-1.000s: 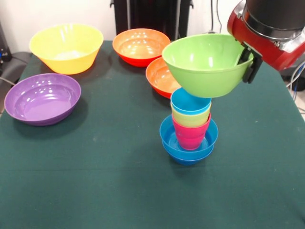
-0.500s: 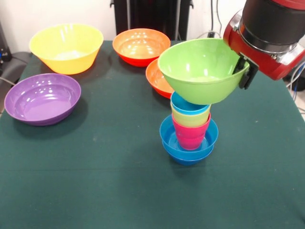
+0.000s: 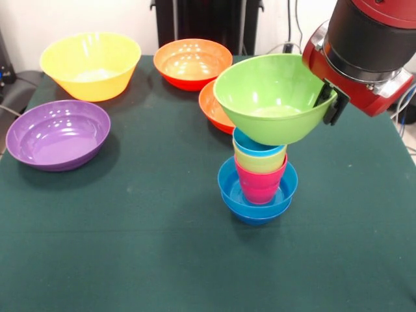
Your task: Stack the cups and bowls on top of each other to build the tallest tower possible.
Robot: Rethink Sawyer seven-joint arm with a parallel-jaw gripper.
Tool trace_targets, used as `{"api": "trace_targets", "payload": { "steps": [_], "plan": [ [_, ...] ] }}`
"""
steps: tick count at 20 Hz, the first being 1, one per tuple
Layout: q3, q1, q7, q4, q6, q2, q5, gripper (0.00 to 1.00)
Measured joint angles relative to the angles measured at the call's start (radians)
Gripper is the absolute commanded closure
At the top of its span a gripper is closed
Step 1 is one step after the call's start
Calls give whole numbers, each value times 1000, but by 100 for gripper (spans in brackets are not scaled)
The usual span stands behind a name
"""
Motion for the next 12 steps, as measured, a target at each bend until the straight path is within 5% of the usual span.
{"api": "trace_targets", "payload": {
  "steps": [12],
  "plan": [
    [0,0,0,-126,99,56,-7,100]
  ]
}}
